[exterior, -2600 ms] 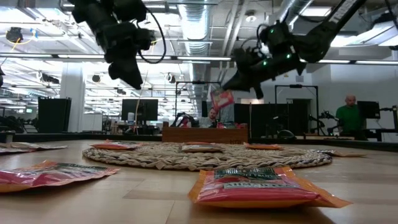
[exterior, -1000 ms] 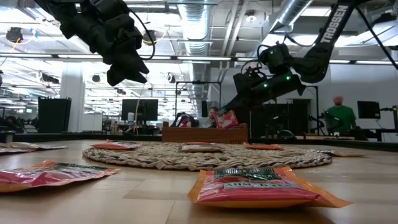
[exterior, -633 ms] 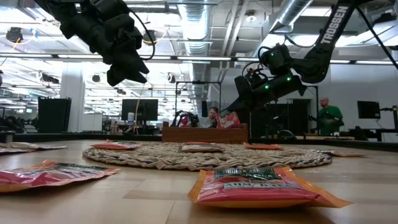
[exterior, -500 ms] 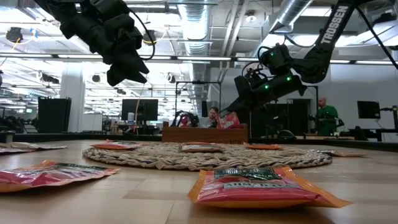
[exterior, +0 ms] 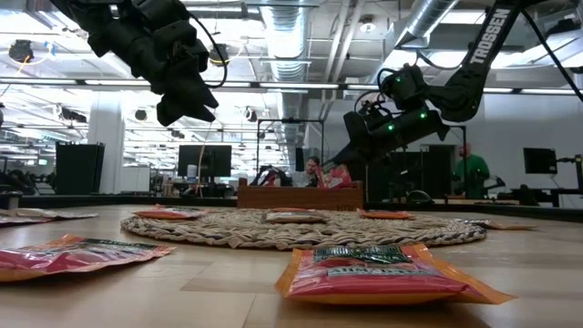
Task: Pick & Place Tea
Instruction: Put the red tea bag into the right section of the wooden organizer
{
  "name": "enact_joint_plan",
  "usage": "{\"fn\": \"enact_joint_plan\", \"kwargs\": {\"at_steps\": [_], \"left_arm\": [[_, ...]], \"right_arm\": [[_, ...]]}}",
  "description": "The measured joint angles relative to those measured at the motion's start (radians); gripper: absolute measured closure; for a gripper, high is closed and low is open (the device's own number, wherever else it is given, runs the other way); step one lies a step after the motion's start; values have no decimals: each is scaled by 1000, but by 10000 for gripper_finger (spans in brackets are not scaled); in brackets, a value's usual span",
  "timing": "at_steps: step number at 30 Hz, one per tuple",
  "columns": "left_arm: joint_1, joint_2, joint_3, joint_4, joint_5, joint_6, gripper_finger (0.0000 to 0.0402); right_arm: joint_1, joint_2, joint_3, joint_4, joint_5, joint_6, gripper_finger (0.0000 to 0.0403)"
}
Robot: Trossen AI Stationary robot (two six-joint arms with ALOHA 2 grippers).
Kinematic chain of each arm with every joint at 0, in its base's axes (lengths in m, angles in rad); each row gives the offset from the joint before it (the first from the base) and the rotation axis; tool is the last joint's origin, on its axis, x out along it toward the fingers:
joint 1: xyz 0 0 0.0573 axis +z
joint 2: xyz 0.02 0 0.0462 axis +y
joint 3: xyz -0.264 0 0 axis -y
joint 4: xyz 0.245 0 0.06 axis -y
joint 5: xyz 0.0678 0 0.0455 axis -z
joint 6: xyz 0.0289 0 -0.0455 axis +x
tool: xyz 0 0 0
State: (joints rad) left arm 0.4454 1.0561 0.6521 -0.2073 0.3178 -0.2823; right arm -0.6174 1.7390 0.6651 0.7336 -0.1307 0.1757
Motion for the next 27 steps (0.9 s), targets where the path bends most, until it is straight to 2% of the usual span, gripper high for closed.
{"fn": "enact_joint_plan", "kwargs": {"at_steps": [4,11,17,21,27], "left_arm": [[0,0,0,0,0,1,250],[0,0,0,0,0,4,250],[0,0,0,0,0,4,250],[0,0,0,0,22,4,250],[-2,0,0,-3,48,-1,250]], "right_arm": [[0,0,0,-21,1,0,381],[0,0,0,-65,49,7,318],[0,-3,3,-42,50,7,292],[15,-63,14,-45,43,-1,289],[68,-273,13,-93,29,-55,291]]}}
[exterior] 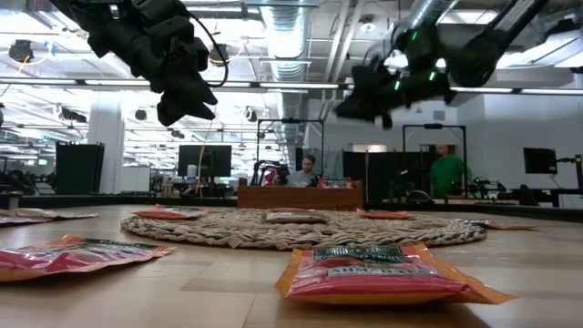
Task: Pick & Place Tea
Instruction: Put the red tea bag into the right section of the wooden organizer
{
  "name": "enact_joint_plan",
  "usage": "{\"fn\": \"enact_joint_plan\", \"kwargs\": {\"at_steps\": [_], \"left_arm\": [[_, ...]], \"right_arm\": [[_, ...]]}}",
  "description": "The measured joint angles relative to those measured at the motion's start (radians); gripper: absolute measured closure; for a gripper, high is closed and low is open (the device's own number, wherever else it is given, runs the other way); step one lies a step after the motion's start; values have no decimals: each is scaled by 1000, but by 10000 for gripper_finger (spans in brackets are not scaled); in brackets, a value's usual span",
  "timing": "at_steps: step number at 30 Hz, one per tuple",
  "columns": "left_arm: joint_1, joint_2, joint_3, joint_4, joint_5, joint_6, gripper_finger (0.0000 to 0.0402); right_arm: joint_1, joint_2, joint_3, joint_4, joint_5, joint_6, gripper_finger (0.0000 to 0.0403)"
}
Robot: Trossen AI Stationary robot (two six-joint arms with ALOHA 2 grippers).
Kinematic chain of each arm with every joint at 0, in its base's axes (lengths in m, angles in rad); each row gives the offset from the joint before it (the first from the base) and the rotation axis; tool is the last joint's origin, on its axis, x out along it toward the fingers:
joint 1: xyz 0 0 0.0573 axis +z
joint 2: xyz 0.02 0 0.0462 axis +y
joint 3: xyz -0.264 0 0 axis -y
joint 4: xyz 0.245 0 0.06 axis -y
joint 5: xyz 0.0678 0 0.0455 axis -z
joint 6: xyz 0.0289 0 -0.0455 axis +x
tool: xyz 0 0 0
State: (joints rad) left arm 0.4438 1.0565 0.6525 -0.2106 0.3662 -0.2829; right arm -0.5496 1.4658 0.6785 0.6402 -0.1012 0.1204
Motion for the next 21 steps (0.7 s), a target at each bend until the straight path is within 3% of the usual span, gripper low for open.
{"fn": "enact_joint_plan", "kwargs": {"at_steps": [10,21], "left_arm": [[-74,-5,0,-114,-10,-54,250],[-343,-39,1,-430,-157,-318,250]], "right_arm": [[182,-415,0,-390,-5,-67,290],[336,-660,0,-632,-4,-60,290]]}}
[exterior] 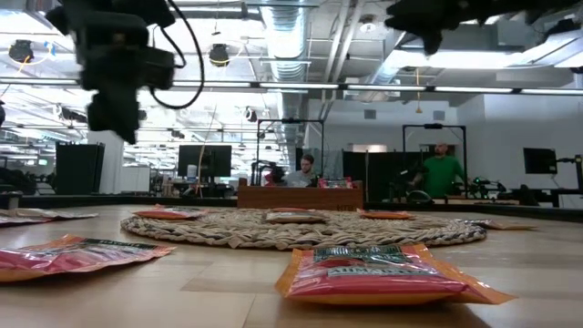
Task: Pick & Place Tea
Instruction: Put the red tea bag into the right section of the wooden organizer
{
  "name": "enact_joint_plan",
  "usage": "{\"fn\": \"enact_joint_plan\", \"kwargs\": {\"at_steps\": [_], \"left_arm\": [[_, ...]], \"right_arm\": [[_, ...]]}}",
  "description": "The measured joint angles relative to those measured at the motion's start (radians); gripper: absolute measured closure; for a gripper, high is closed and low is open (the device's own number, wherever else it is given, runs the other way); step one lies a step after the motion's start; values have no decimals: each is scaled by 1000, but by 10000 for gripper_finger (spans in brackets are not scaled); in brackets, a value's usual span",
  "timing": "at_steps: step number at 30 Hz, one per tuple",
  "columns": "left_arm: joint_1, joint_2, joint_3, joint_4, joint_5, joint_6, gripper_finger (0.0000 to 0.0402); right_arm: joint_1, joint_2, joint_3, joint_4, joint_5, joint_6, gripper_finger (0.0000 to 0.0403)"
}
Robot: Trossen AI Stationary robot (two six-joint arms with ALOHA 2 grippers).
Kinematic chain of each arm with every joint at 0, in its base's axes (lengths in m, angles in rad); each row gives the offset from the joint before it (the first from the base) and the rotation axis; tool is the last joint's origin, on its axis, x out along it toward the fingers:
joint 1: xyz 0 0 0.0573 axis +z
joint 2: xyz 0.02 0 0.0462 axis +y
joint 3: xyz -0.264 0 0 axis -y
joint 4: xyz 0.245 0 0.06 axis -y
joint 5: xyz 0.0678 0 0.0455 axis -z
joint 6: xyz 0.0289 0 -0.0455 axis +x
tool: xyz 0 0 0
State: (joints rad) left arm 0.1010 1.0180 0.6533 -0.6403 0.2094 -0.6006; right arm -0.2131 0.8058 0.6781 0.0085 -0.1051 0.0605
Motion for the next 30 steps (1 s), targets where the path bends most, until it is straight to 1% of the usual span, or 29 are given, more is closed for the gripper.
{"fn": "enact_joint_plan", "kwargs": {"at_steps": [3,6,9,11,13,15,19,23,24,27,30], "left_arm": [[-73,1,0,-59,-37,-66,250],[-130,1,0,-78,-59,-116,250],[-169,1,0,-77,-80,-148,250],[-186,1,0,-78,-89,-154,250],[-198,1,0,-77,-94,-155,250],[-207,1,0,-80,-94,-157,250],[-219,1,0,-99,-99,-175,250],[-239,16,0,-116,-97,-180,250],[-243,23,0,-122,-88,-184,250],[-261,50,4,-151,-53,-202,250],[-286,91,44,-239,-30,-205,250]], "right_arm": [[22,-57,0,-60,0,9,290],[32,-114,0,-120,0,18,290],[40,-186,-2,-181,3,18,290],[51,-251,-6,-189,3,18,290],[66,-318,-43,-178,3,22,290],[85,-393,-103,-142,3,51,290],[138,-533,-249,-16,3,110,290],[189,-637,-392,124,7,126,290],[201,-658,-420,159,15,126,290],[234,-717,-498,209,89,141,290],[261,-757,-551,224,148,150,290]]}}
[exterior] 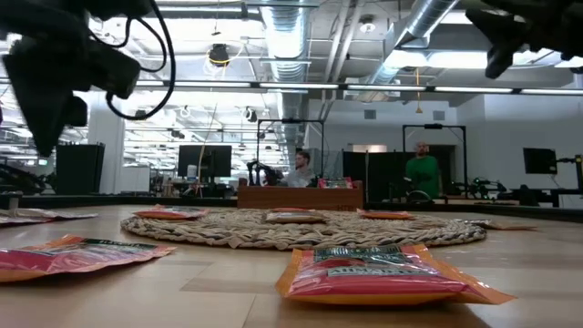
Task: Pick & Place Tea
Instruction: Put the red tea bag into the right section of the wooden organizer
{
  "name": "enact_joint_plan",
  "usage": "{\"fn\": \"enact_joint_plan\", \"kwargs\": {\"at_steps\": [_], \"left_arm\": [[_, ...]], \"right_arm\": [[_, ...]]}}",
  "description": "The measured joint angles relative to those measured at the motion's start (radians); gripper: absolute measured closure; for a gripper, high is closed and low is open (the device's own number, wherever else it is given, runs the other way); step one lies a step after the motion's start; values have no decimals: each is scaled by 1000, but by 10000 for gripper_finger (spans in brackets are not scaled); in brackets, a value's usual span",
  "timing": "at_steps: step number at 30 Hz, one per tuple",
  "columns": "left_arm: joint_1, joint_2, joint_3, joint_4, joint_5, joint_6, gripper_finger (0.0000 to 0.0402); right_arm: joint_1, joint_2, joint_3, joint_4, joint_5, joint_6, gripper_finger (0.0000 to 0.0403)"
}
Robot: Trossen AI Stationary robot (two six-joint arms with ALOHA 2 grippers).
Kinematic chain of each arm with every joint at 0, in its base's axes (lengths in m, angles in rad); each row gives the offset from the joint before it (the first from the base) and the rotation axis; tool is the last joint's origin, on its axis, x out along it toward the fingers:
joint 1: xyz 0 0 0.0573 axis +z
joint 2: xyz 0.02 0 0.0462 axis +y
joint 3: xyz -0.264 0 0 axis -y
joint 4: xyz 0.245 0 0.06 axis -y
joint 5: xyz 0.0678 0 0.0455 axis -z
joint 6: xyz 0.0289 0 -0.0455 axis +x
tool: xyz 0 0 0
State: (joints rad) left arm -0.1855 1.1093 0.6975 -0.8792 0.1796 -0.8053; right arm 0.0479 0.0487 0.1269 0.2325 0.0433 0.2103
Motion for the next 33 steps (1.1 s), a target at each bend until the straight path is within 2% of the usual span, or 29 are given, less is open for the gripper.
{"fn": "enact_joint_plan", "kwargs": {"at_steps": [4,7,11,18,29,33], "left_arm": [[-33,79,81,-174,7,26,250],[-61,122,103,-227,16,63,250],[-102,136,103,-182,60,105,250],[-136,136,103,-115,49,36,250],[-138,136,103,-112,-83,-48,250],[-137,136,103,-112,-86,-63,250]], "right_arm": [[27,-30,-41,41,43,0,290],[31,-34,-42,35,50,0,290],[30,-33,-42,39,50,0,290],[31,-34,-41,54,4,3,290],[30,-33,-41,54,-1,55,290],[30,-33,-40,53,2,69,290]]}}
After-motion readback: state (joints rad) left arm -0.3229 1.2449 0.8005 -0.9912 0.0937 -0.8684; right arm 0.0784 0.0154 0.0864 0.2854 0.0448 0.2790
